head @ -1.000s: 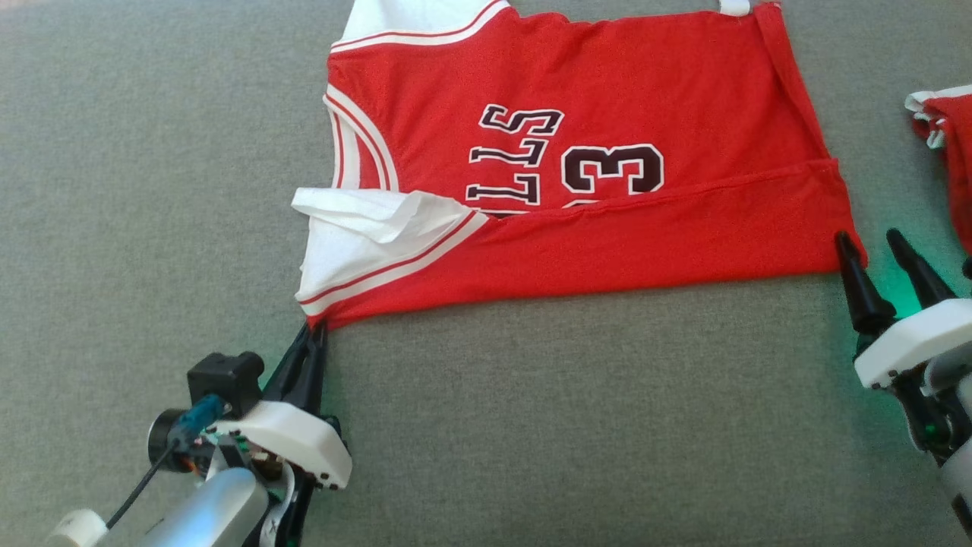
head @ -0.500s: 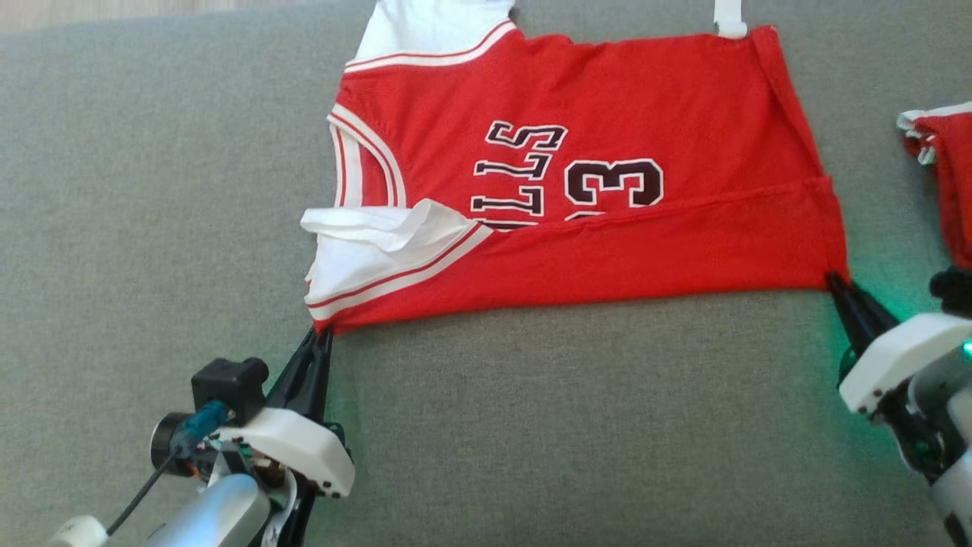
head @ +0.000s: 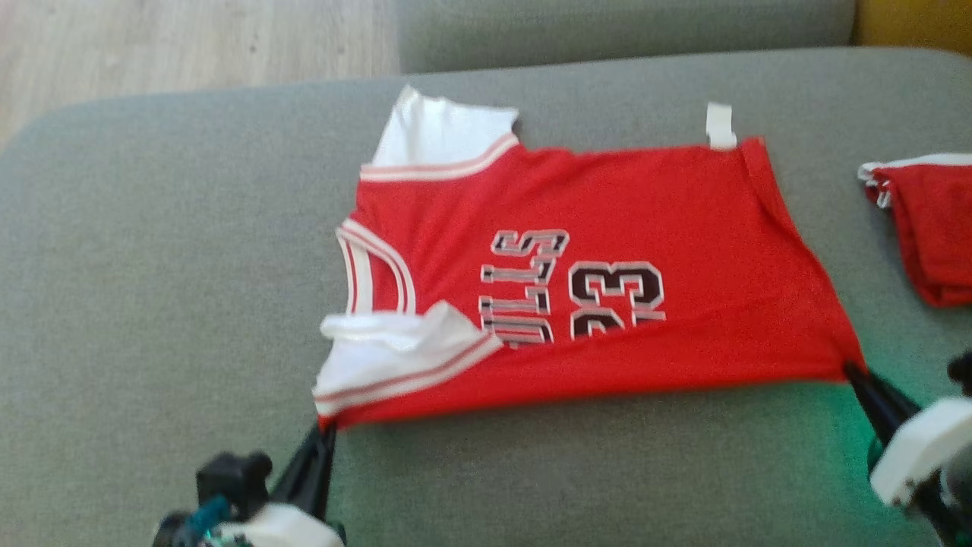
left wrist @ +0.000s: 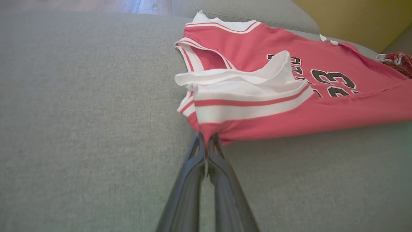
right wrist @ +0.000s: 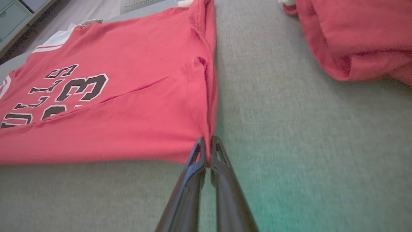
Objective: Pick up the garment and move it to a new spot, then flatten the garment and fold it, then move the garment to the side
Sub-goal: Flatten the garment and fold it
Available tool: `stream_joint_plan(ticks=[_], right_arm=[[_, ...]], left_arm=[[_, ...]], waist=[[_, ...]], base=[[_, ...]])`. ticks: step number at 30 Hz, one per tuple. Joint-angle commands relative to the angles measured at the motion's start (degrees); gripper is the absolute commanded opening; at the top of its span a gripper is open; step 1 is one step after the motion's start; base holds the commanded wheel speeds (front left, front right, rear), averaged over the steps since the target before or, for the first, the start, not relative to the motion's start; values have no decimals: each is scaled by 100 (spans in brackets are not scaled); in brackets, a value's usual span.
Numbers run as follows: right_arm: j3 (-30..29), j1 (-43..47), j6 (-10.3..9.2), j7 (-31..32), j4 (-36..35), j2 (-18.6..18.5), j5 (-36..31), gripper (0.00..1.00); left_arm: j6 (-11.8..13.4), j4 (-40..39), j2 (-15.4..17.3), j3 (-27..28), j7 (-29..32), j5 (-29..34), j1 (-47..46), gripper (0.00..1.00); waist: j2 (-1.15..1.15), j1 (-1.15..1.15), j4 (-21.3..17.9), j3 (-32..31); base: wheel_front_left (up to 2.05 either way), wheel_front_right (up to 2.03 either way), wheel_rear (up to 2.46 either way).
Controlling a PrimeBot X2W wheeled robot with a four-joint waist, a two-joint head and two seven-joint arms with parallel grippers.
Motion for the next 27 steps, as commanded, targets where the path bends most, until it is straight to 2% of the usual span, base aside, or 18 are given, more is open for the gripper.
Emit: stream_joint_plan(ticks=[1, 12, 13, 14, 15, 16, 17, 18, 24, 27], right_arm=[[-31, 118, -4, 7, -143, -275, 16, 0], [-515, 1298, -4, 182, -815, -290, -104, 0], [-565, 1336, -4, 203, -854, -262, -136, 3], [-611, 1367, -4, 227, -890, -235, -171, 37], [-665, 1386, -4, 246, -919, -205, -219, 96], [-730, 1394, -4, 249, -949, -168, -271, 100], [-793, 1398, -4, 256, -982, -137, -324, 100], [-851, 1399, -4, 265, -1020, -112, -375, 100], [-1169, 1306, -4, 321, -1346, 30, -674, 100], [-1315, 1201, -4, 410, -1589, 153, -852, 100]], left_arm=[[61, -183, 198, 162, -10, -13, -53, 0], [499, -939, 359, -73, 152, -127, 802, 0], [519, -942, 365, -77, 160, -120, 806, 0], [535, -942, 366, -79, 167, -110, 798, 0], [541, -945, 363, -84, 179, -107, 785, 9], [541, -949, 360, -92, 209, -112, 769, 36], [545, -959, 363, -95, 245, -115, 741, 73], [546, -972, 382, -102, 274, -88, 691, 100], [459, -1141, 554, 39, 423, 169, -21, 100], [294, -1210, 719, 156, 662, 383, -768, 100]], waist=[[0, 1, 27, -136], [0, 1, -12, -422], [0, 1, -15, -417], [0, 1, -20, -411], [0, 1, -26, -403], [0, 1, -33, -392], [0, 1, -38, -377], [0, 1, -42, -358], [0, 1, -76, -113], [0, 1, -98, 136]], base=[[0, 0, 0], [0, 0, 0], [0, 0, 0], [0, 0, 0], [0, 0, 0], [0, 0, 0], [0, 0, 0], [0, 0, 0], [0, 0, 0], [0, 0, 0]])
